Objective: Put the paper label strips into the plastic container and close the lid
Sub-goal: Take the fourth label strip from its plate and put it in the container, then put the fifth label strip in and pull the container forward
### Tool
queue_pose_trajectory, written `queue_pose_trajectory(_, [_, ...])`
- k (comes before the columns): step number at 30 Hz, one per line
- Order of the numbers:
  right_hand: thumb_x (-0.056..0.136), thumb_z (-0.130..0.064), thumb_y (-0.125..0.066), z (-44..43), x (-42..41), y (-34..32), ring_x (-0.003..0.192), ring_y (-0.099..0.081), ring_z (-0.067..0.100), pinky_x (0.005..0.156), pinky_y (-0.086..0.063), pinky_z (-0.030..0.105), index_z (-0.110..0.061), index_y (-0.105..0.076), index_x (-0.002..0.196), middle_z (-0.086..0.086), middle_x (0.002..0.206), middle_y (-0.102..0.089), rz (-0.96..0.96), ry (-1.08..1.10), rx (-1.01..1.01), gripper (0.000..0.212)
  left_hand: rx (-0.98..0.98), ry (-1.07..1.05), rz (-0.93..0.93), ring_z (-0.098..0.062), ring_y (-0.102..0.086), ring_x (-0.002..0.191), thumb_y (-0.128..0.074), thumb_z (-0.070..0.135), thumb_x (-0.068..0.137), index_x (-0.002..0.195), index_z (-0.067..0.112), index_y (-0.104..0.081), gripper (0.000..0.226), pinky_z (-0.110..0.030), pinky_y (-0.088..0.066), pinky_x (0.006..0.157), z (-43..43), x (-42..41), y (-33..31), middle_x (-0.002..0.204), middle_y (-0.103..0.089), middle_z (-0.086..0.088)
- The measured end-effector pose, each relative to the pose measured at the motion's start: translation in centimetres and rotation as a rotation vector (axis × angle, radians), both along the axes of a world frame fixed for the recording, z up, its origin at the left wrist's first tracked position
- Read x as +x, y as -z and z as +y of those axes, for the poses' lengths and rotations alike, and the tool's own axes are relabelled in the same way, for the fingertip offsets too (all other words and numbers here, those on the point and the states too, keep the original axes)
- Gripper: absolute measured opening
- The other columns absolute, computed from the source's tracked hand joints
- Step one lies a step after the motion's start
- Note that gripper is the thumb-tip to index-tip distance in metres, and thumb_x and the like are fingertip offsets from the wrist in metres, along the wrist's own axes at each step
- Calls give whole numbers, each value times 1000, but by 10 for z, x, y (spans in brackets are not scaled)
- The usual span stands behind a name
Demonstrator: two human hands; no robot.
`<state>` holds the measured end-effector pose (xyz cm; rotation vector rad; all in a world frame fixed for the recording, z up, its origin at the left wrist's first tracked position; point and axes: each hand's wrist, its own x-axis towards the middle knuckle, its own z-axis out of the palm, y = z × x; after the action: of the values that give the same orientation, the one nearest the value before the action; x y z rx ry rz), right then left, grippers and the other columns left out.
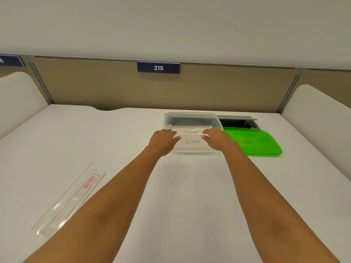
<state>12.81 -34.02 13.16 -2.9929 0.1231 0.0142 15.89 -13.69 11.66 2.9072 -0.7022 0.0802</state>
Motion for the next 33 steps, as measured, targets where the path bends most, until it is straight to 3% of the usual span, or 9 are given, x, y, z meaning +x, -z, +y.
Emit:
queue_pose_trajectory(3, [100,-29,-41,24,-15,6,130,-47,28,105,-39,38,-12,-48,138,9,142,-51,-128,-4,11,41,-50,-36,10,-25,-39,137,-28,40,101,142,15,-41,49,-38,-29,111,25,-19,5,148,-43,-6])
queue_pose_trajectory(7, [101,-28,-41,77,-32,17,132,-44,26,110,-35,36,-13,-48,137,8,142,-50,-244,-29,213,40,-177,-170,-9,-24,-40,136,-34,36,101,142,15,-41,47,-37,-28,112,70,-45,18,147,-44,-6])
queue_pose_trajectory(15, [101,-28,-39,196,-57,45,131,-42,23,106,-38,36,-15,-44,139,6,139,-50,-104,-154,455,40,-264,-526,-33,-24,-39,136,-42,22,98,141,12,-41,44,-37,-26,112,170,-80,40,144,-46,-6])
queue_pose_trajectory(21, [100,-27,-42,262,-72,68,127,-45,23,104,-37,32,-14,-45,137,7,133,-54,-39,-186,593,39,-305,-757,61,-29,-45,127,-46,24,96,139,9,-39,46,-40,-37,99,230,-99,54,138,-51,-11])
queue_pose_trajectory(25, [99,-26,-46,291,-81,84,122,-50,22,102,-39,31,-15,-48,134,6,128,-58,-14,-149,738,37,-541,-864,174,-31,-57,116,-51,21,95,129,12,-55,36,-37,-45,91,252,-100,59,127,-62,-10])
queue_pose_trajectory(30, [97,-28,-50,308,-87,91,114,-56,20,97,-46,30,-16,-48,133,5,126,-58,-1,-54,965,38,-746,-870,182,-30,-66,97,-50,15,95,108,9,-69,24,-34,-49,82,261,-97,50,108,-71,-11])
queue_pose_trajectory(33, [94,-34,-54,309,-87,86,105,-55,13,86,-45,24,-20,-45,135,1,127,-56,3,23,1127,44,-1098,-855,237,-23,-68,87,-50,16,96,109,6,-66,23,-37,-54,86,256,-94,42,105,-72,-10])
